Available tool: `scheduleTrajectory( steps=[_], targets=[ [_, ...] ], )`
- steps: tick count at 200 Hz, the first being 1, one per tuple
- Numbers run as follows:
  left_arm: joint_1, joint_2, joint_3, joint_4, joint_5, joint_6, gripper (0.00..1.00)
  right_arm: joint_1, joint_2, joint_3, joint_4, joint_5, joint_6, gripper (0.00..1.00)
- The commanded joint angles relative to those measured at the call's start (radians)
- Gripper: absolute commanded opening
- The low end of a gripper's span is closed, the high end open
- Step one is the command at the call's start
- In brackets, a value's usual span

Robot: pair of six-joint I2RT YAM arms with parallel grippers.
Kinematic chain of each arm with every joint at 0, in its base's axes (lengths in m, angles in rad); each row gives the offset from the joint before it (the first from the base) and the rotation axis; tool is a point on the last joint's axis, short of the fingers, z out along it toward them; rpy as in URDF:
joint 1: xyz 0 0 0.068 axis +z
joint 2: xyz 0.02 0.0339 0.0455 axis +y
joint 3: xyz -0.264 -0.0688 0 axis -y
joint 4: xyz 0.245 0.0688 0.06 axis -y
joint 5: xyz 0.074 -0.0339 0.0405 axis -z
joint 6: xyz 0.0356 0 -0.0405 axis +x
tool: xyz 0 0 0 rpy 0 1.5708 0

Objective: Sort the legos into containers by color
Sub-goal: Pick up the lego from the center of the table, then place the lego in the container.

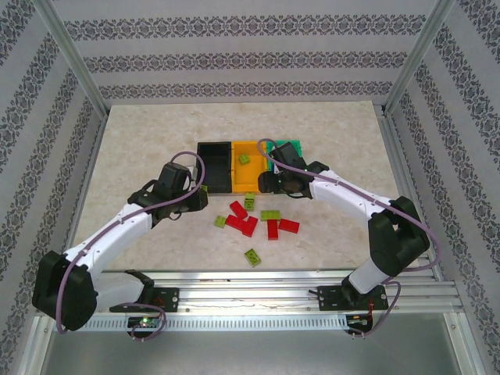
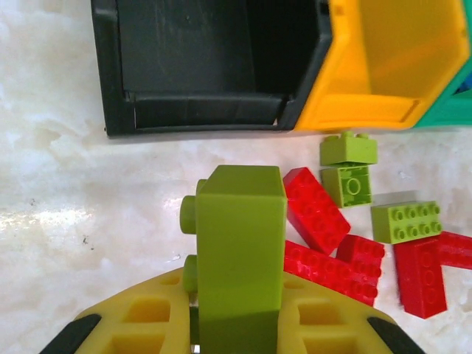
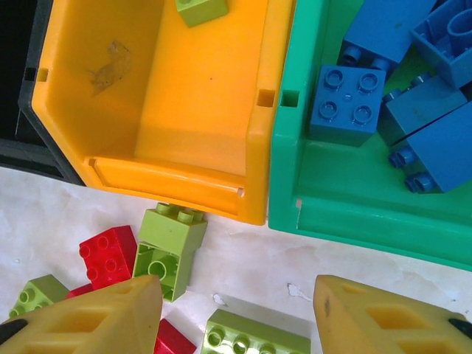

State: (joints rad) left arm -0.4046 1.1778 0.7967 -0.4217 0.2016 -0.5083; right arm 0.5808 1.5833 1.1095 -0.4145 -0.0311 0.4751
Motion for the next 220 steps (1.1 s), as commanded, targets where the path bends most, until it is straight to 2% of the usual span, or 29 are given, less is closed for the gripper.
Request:
scheduleTrajectory(
  steps=[1,71,147,159,165,168,174,181,182,183,185,220],
  targets=[
    [-0.005,0.002,0.059,-0.038,-0.003,0.005,0.05,0.016,-0.022,-0.025,0.020,0.017,0.021,0.57],
    [-0.048,0.211,0.278,0.049,0.045,0.017,0.06,0.022,-0.098,-0.119,0.066,0.021,0.034,0.57],
    [-0.070,0.592,0.625,-0.028,0.124,0.057,0.15,0.019,-0.204,-0.207,0.027,0.056,0.046,0.56],
    [-0.070,0.632,0.661,-0.041,0.111,0.059,0.21,0.017,-0.213,-0.220,0.023,0.042,0.048,0.57],
    [-0.070,0.651,0.680,-0.054,0.099,0.059,0.30,0.017,-0.215,-0.226,0.022,0.030,0.047,0.57],
    [-0.069,0.658,0.692,-0.062,0.096,0.059,0.37,0.016,-0.215,-0.228,0.023,0.023,0.047,0.57],
    [-0.070,0.670,0.712,-0.076,0.093,0.060,0.60,0.017,-0.213,-0.231,0.022,0.009,0.047,0.57],
    [-0.070,0.681,0.724,-0.086,0.098,0.063,0.81,0.019,-0.208,-0.236,0.024,-0.015,0.046,0.57],
    [-0.070,0.682,0.725,-0.086,0.098,0.064,0.90,0.020,-0.207,-0.237,0.025,-0.017,0.046,0.57],
    [-0.069,0.683,0.726,-0.086,0.098,0.064,0.95,0.021,-0.207,-0.239,0.025,-0.020,0.044,0.57],
    [-0.070,0.683,0.726,-0.086,0.099,0.064,0.99,0.024,-0.205,-0.241,0.026,-0.024,0.044,0.57],
    [-0.070,0.633,0.641,-0.011,0.109,0.053,1.00,0.088,-0.159,-0.267,0.029,-0.018,0.048,0.57]
  ],
)
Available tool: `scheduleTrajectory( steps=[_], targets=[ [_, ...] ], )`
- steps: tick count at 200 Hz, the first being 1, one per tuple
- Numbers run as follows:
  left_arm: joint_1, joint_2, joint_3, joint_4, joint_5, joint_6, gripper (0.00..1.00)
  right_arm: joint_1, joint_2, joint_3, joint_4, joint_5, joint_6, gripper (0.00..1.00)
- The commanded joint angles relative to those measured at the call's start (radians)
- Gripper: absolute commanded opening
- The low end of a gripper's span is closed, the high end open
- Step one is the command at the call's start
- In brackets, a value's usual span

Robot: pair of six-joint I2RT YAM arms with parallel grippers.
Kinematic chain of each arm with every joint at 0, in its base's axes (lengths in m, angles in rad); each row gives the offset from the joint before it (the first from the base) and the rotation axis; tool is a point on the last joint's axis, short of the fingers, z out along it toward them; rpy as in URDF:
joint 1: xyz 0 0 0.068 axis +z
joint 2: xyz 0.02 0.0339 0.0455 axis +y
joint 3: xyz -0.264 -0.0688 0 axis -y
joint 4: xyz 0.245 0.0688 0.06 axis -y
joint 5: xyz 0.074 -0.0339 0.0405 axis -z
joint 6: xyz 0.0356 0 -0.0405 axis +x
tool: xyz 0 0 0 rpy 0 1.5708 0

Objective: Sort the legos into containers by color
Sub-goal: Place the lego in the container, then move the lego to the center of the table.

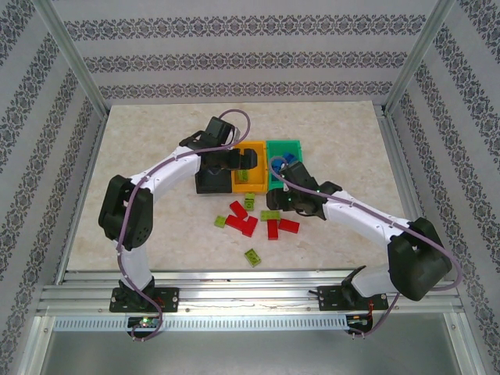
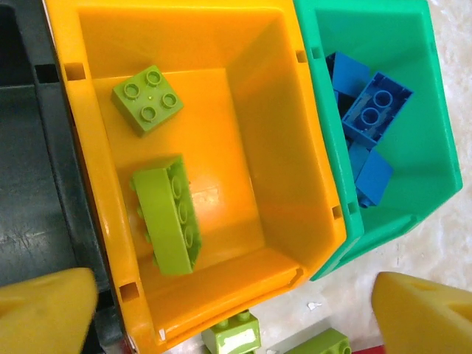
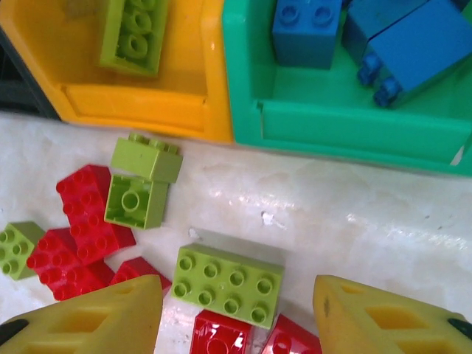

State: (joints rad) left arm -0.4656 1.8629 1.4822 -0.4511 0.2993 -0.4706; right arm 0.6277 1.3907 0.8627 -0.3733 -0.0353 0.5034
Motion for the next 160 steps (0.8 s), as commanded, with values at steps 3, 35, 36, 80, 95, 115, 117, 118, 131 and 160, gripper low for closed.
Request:
scheduleTrajectory(
  steps=[3,35,36,80,95,115,117,118,131,160],
  targets=[
    [-0.008,-0.058,-0.055,0.024,0.012,0.015,1.00,0.045,0.041,-0.021,-0.016,-0.010,0.021,0.57],
    [-0.010,-0.154,-0.186,0.107,0.011,0.002,1.00,0.072,0.094,-0.006,-0.053,0.057,0.029,0.58],
    [-0.009,-0.157,-0.190,0.110,0.010,0.002,1.00,0.072,0.095,-0.006,-0.053,0.057,0.029,0.58],
    [0.011,-0.272,-0.332,0.131,-0.057,0.016,0.99,0.073,0.127,0.015,-0.066,0.070,0.024,0.58],
    [0.020,-0.319,-0.384,0.156,-0.062,0.015,0.99,0.073,0.148,0.021,-0.064,0.063,0.027,0.58],
    [0.037,-0.373,-0.444,0.191,-0.068,0.004,1.00,0.074,0.166,0.032,-0.066,0.061,0.036,0.58],
    [0.038,-0.377,-0.449,0.194,-0.067,0.002,0.99,0.074,0.167,0.032,-0.066,0.062,0.037,0.58],
    [0.040,-0.379,-0.452,0.195,-0.066,0.002,0.99,0.074,0.167,0.033,-0.066,0.062,0.037,0.58],
    [0.052,-0.399,-0.474,0.203,-0.059,-0.006,0.99,0.073,0.173,0.037,-0.064,0.067,0.043,0.59],
    [0.062,-0.421,-0.502,0.202,-0.056,-0.012,0.99,0.074,0.196,0.058,-0.066,0.067,0.050,0.62]
  ],
)
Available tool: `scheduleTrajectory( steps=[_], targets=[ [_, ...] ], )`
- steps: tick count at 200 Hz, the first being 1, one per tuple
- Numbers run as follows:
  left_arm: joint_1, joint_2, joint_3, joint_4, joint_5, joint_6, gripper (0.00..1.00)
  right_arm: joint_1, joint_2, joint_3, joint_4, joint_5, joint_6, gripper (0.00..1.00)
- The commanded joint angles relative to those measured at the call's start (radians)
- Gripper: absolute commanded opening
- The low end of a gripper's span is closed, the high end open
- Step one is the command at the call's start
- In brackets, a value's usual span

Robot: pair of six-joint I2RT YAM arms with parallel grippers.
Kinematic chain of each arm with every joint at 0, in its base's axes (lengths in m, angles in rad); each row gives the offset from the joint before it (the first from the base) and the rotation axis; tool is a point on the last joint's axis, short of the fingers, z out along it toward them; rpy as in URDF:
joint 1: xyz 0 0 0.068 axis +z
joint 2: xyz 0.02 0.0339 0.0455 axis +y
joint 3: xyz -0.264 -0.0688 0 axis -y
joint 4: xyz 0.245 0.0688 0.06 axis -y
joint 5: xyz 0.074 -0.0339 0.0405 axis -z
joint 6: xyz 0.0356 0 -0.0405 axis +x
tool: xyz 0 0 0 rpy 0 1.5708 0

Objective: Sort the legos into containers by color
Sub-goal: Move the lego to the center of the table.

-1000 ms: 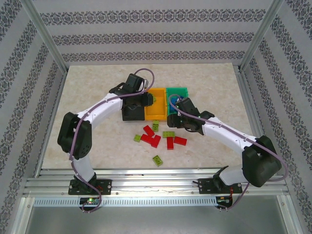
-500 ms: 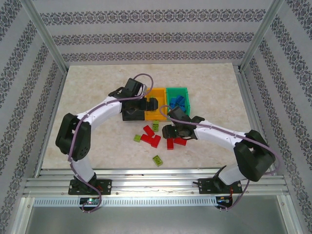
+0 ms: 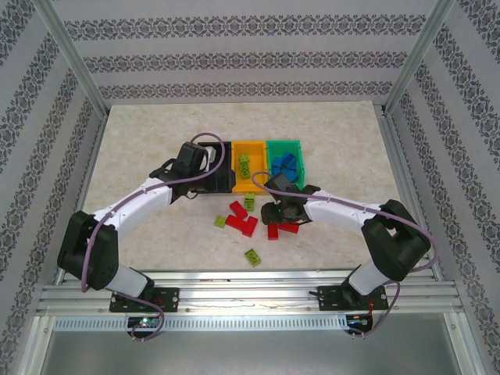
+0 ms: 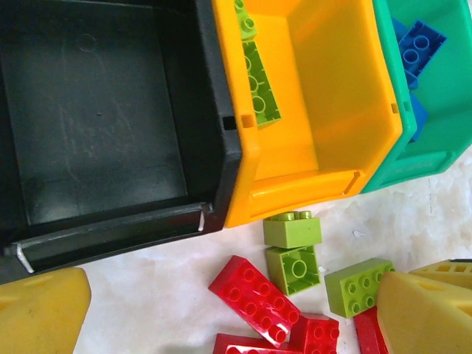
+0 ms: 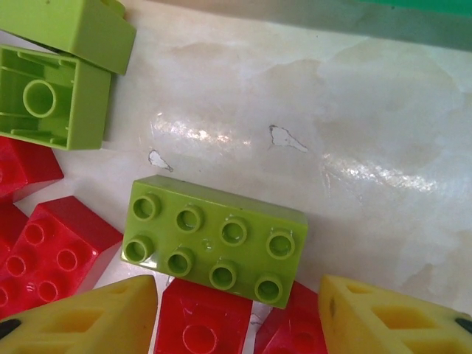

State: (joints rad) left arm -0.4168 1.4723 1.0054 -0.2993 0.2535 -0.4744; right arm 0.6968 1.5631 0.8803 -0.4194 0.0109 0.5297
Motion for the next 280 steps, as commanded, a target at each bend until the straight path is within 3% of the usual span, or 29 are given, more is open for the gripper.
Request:
scheduleTrajectory(
  steps=[1,86,127,204,280],
  targets=[
    [0.013,-0.030,-0.026,0.050,-0.011,-0.009,0.99,0.005,0.024,0.042,-0.019,0.020,0.024,0.62],
    [0.013,-0.084,-0.091,0.057,-0.020,-0.001,0.99,0.007,0.091,0.081,-0.031,0.007,0.056,0.67],
    [0.013,-0.094,-0.113,0.058,-0.015,0.001,0.99,0.016,0.154,0.116,-0.038,-0.040,0.046,0.78],
    [0.014,-0.097,-0.120,0.055,-0.008,0.008,0.99,0.045,0.242,0.190,-0.067,-0.032,0.046,0.78],
    [0.014,-0.094,-0.151,0.088,0.011,-0.011,0.99,0.058,0.143,0.201,-0.045,-0.023,0.075,0.78]
  ],
)
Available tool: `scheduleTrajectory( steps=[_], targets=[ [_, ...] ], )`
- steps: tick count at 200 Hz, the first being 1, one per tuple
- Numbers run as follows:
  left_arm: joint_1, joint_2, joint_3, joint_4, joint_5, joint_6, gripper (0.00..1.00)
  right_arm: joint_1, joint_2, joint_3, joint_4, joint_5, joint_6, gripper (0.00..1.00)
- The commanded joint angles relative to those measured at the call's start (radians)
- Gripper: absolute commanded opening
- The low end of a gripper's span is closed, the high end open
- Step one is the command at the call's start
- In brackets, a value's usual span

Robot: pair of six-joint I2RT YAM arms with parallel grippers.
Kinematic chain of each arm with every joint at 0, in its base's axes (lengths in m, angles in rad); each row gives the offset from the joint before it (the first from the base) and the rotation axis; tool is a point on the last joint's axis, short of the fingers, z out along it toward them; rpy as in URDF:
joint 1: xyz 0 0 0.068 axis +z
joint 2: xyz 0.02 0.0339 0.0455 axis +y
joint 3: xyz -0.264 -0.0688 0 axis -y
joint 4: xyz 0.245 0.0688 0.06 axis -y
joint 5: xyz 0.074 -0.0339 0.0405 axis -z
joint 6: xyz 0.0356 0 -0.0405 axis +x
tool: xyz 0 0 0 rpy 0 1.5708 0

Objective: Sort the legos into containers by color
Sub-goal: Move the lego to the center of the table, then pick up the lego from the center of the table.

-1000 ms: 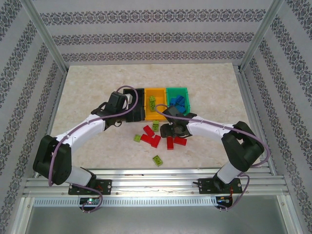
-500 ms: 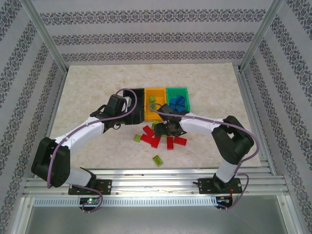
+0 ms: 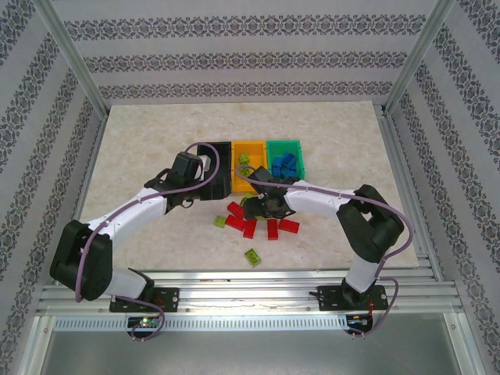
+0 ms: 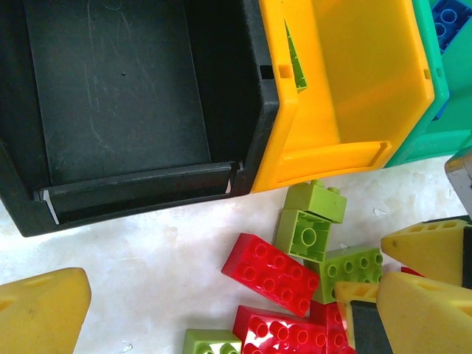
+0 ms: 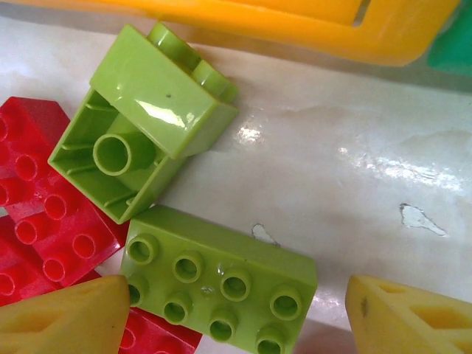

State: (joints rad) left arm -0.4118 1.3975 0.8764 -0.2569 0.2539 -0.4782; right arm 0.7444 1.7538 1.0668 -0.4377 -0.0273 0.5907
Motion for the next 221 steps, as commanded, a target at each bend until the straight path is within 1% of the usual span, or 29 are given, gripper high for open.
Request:
scheduleTrajectory(
  steps=[1,36,60,122,143,165,178,221],
  targets=[
    [0.009,-0.020,-0.022,0.045,0.011,-0.007,0.99,0.010,-0.048,0.015,-0.027,0.016,0.013,0.78],
    [0.009,-0.024,-0.037,0.057,0.013,-0.010,1.00,0.010,-0.049,0.007,-0.018,0.006,0.018,0.78],
    [0.010,-0.022,-0.046,0.068,0.017,-0.014,0.99,0.014,-0.011,0.018,-0.018,-0.015,0.019,0.77],
    [0.009,-0.024,-0.054,0.075,0.019,-0.017,0.99,0.031,0.069,0.019,-0.015,-0.022,0.021,0.76],
    [0.009,-0.022,-0.056,0.076,0.021,-0.019,0.99,0.030,0.074,0.019,-0.021,-0.011,0.021,0.71],
    [0.010,-0.025,-0.059,0.079,0.020,-0.022,0.99,0.028,0.061,0.010,-0.022,-0.002,0.017,0.59],
    [0.008,-0.026,-0.062,0.081,0.022,-0.022,1.00,0.026,0.051,0.013,-0.030,0.000,0.013,0.54],
    [0.009,-0.035,-0.070,0.078,0.017,-0.025,0.99,0.018,-0.024,0.040,-0.069,0.024,-0.006,0.53]
  ],
)
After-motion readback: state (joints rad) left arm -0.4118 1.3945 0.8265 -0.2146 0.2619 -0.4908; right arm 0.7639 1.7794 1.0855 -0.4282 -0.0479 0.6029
